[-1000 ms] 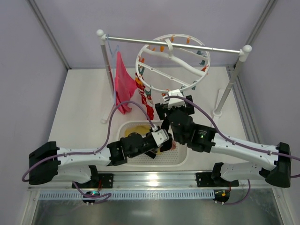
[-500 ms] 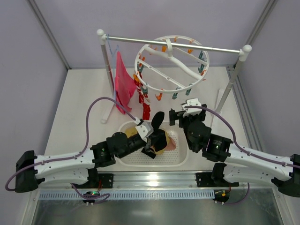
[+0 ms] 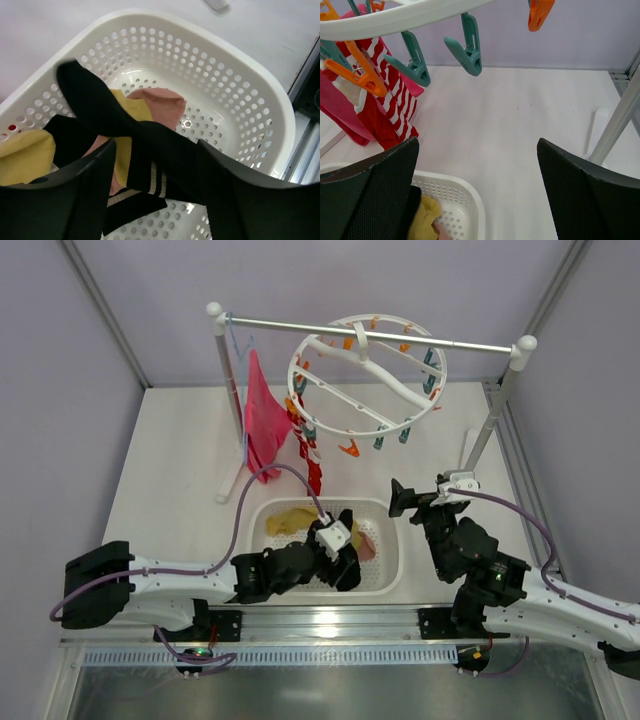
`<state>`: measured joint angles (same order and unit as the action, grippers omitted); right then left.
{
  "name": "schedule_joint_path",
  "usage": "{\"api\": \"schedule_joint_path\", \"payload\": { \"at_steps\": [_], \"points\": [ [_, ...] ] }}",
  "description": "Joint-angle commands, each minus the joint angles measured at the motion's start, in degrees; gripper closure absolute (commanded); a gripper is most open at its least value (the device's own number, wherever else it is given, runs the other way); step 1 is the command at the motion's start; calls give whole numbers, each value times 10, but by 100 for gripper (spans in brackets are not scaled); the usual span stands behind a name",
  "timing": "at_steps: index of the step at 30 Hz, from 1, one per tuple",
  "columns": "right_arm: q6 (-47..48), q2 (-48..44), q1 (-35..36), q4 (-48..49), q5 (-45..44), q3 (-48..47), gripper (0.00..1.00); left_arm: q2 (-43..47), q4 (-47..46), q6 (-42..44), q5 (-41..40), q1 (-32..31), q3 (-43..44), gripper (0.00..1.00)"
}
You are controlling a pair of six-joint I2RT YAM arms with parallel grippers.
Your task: Remove the socks clipped to the hanger
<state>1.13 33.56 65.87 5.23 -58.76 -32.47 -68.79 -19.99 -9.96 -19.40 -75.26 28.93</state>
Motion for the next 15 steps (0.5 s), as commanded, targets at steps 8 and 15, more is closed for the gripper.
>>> {"api": "schedule_joint_path", "payload": {
  "at_steps": [8,15],
  "points": [
    [-10,-13,2,35,-16,14,0,8,8,-6,-165,-77,29,0],
    [-10,-22,2,41,-21,20,0,79,25,-3,-234,-83,16,0]
  ]
}}
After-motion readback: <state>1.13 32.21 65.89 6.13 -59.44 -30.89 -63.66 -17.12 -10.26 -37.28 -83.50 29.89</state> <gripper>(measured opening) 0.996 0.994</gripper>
